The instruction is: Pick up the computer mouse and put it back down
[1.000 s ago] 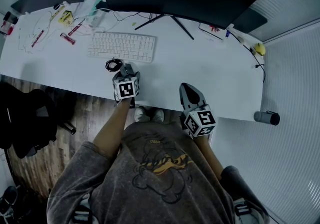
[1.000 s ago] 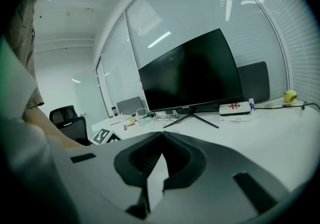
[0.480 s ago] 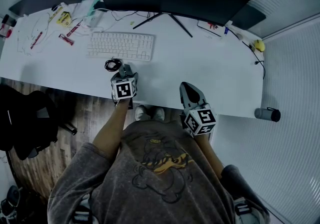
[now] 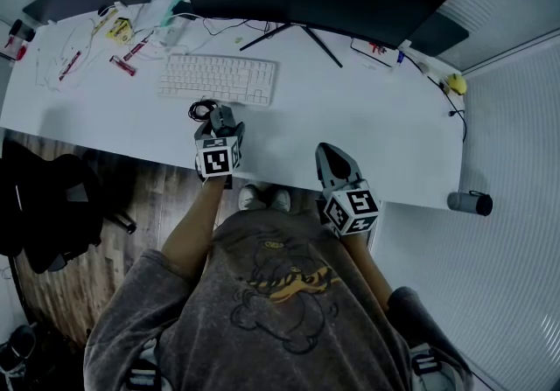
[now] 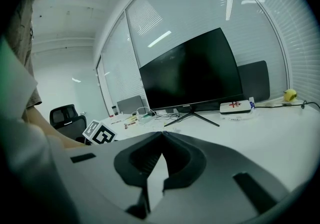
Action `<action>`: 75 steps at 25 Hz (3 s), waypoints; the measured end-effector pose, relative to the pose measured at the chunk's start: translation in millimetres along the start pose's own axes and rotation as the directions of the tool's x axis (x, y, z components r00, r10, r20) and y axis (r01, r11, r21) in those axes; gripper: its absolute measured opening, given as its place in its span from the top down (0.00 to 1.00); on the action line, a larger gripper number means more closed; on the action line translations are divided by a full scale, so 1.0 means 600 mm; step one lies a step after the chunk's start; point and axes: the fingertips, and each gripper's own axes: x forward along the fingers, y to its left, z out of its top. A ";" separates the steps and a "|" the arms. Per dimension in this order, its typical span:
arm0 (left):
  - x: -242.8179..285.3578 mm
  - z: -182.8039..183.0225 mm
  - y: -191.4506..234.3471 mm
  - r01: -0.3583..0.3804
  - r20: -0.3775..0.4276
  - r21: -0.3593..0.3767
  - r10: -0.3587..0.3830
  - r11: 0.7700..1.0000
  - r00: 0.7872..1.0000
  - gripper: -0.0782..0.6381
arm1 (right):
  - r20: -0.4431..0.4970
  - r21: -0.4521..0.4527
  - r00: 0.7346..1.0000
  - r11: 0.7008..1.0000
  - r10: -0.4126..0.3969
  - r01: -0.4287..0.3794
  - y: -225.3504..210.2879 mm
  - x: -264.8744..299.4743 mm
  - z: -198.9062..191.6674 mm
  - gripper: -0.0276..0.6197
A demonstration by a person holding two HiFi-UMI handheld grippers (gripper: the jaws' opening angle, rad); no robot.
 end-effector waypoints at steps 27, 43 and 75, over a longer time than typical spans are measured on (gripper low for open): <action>-0.230 0.228 -0.122 0.254 0.383 0.138 -0.287 0.958 0.878 0.37 | 0.095 -0.003 0.995 0.999 -0.041 0.042 -0.009 -0.015 0.040 0.95; -0.259 0.248 -0.162 0.311 0.404 0.197 -0.367 0.930 0.838 0.38 | 0.117 0.015 0.990 0.997 -0.077 0.075 -0.014 -0.036 0.038 0.95; -0.164 0.272 -0.339 0.457 0.238 0.408 -0.575 0.791 0.783 0.38 | 0.159 0.092 0.945 0.958 -0.285 0.273 -0.089 -0.140 0.028 0.95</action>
